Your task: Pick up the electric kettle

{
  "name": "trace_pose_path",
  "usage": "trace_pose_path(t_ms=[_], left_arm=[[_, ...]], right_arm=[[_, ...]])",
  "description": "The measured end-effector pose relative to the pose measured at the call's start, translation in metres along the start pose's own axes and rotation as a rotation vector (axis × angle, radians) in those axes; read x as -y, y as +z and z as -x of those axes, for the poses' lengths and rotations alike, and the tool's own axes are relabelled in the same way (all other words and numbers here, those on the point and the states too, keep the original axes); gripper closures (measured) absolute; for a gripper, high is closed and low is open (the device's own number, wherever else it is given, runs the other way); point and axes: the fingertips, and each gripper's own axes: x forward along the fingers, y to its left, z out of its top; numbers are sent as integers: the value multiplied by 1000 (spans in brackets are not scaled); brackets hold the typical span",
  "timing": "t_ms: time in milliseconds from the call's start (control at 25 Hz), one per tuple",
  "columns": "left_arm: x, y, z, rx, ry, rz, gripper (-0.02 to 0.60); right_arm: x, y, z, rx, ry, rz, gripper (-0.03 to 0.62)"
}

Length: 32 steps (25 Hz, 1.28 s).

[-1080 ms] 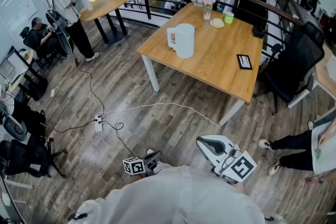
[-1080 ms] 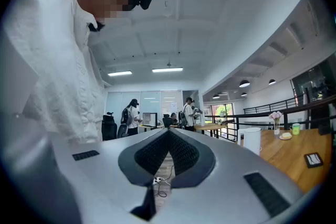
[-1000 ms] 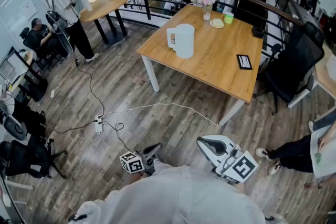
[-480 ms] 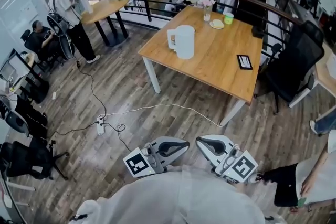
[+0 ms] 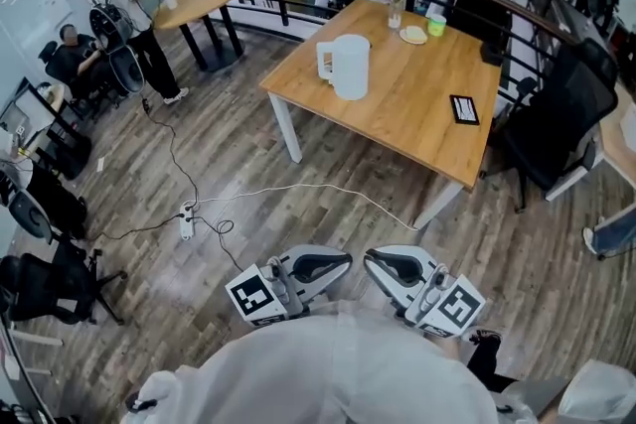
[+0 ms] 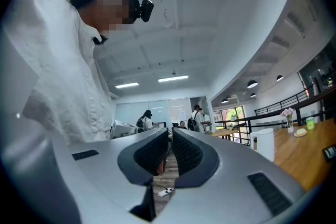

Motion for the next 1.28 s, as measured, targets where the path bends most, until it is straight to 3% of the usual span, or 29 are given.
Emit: trace_pose_path(t_ms=[280, 640, 920, 1280], left_arm=[[-40, 0, -7, 15, 16, -11, 574], [-130, -19, -45, 25, 6, -17, 574], [-217, -16, -55, 39, 42, -1, 573], [-348, 26, -66, 60, 67, -2, 574]], right_arm=[[35, -5, -13, -1, -27, 19, 579], [124, -30, -38, -28, -49, 14, 579], [200, -44, -88, -45, -20, 2, 577], [318, -22, -163, -8, -72, -15, 577]])
